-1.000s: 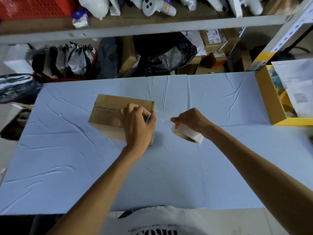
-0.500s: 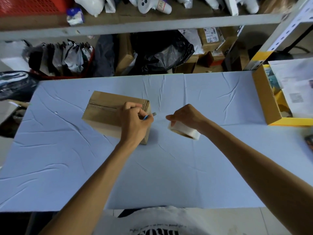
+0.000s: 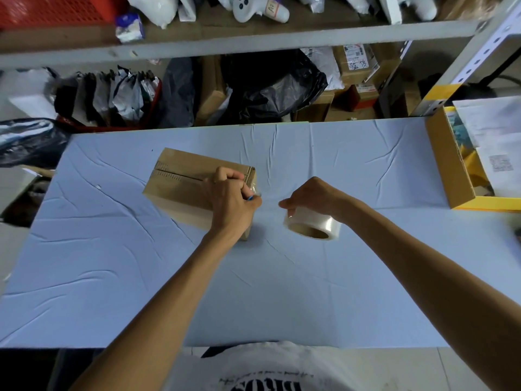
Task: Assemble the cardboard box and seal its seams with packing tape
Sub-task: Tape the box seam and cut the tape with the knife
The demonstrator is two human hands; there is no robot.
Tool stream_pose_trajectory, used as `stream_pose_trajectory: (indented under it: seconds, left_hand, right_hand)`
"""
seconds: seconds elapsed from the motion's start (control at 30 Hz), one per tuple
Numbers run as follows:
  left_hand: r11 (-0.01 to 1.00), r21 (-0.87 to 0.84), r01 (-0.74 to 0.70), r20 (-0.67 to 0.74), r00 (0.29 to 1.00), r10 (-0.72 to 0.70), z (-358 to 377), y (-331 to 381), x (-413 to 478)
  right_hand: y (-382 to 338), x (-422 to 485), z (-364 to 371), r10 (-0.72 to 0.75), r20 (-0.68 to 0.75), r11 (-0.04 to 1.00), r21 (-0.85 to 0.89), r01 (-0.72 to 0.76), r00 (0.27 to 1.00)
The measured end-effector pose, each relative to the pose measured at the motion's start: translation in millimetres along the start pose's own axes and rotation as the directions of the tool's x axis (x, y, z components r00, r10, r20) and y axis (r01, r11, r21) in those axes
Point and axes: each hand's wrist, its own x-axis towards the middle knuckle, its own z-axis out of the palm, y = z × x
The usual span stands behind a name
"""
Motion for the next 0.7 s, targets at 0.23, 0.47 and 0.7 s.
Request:
stream_pose_trajectory:
  seconds: [0.23,0.47,0.7]
  left_hand:
    - [1.0,0.022,-0.009,0.022,1.0,0.009,5,4,-2]
    - [0.998,0.061,0.002,0.028,1.0,-0.003,0,2,5]
    - [0.991,-0.128,0.037,0.099,0.995,-0.024,-10,2,13]
  right_hand:
    - [0,12,-3,0.025,-0.012,0.971,-0.236,-0.027,1.0]
    - [-3,10,-5,-0.035,-0.069,0.97,-0.244,0.017,0.997]
    - [-2,5,-2,-0.093,-0.089,0.986,-0.148,0.08,0.992]
